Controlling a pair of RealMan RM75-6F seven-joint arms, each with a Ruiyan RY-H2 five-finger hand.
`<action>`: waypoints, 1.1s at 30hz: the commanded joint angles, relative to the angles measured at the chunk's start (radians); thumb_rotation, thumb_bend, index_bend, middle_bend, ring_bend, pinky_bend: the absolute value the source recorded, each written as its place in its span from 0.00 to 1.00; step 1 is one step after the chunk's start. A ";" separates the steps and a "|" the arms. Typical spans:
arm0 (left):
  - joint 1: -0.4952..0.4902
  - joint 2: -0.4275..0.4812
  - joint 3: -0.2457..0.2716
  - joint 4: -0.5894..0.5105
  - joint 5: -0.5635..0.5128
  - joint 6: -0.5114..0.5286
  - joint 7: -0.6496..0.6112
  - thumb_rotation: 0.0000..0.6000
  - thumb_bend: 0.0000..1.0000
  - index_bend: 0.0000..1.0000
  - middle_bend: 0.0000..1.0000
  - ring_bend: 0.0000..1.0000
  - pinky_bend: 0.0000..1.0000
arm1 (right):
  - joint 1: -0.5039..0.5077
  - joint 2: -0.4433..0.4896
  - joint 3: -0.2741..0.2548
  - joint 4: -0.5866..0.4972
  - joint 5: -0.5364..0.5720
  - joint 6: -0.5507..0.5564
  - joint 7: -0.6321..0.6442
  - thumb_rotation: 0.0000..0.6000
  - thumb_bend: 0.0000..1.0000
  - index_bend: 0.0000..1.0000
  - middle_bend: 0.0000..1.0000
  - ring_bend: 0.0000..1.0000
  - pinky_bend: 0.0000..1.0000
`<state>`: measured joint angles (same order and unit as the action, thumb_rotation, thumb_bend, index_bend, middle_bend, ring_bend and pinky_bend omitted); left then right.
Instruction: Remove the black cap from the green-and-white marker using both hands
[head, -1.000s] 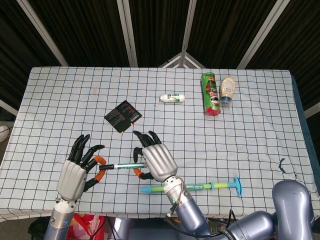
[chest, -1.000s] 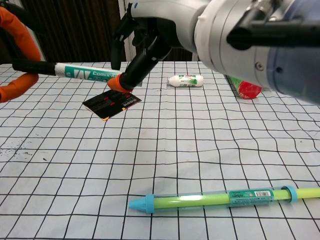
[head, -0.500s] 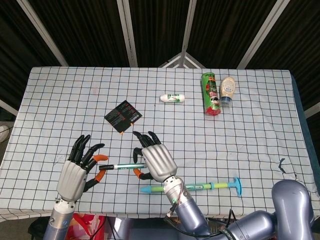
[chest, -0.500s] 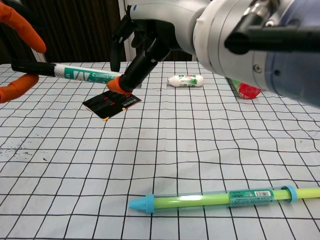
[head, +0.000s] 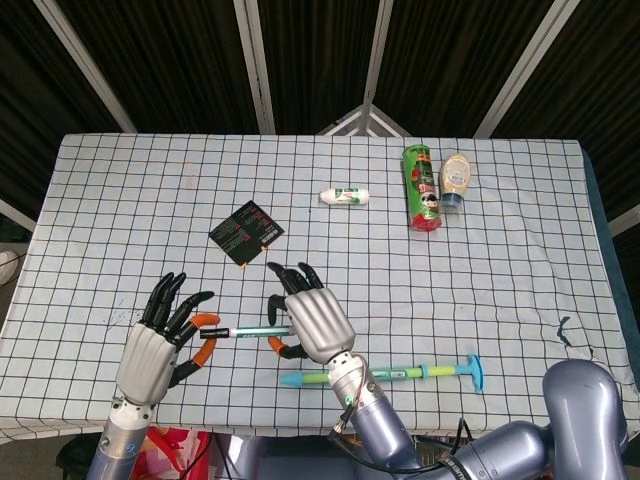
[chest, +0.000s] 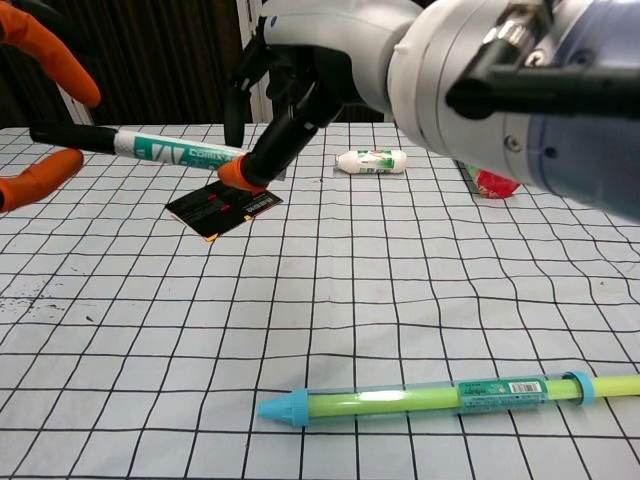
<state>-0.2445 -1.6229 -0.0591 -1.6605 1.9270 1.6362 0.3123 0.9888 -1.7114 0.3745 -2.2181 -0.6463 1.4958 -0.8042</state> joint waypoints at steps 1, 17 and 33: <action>-0.002 -0.001 0.001 0.001 0.001 -0.001 -0.003 1.00 0.47 0.48 0.26 0.00 0.00 | 0.001 0.000 0.000 -0.002 -0.002 0.001 -0.001 1.00 0.38 0.76 0.09 0.13 0.01; 0.000 -0.004 0.002 0.003 -0.001 0.008 -0.003 1.00 0.47 0.54 0.28 0.00 0.00 | -0.001 0.000 -0.002 0.000 -0.003 0.002 0.006 1.00 0.38 0.76 0.09 0.13 0.01; 0.010 -0.005 0.003 0.021 -0.016 0.030 -0.031 1.00 0.52 0.59 0.31 0.00 0.00 | -0.016 0.013 -0.010 0.003 -0.004 -0.004 0.024 1.00 0.38 0.77 0.09 0.13 0.01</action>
<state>-0.2361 -1.6286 -0.0564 -1.6405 1.9112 1.6646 0.2829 0.9731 -1.6982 0.3644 -2.2150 -0.6498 1.4917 -0.7810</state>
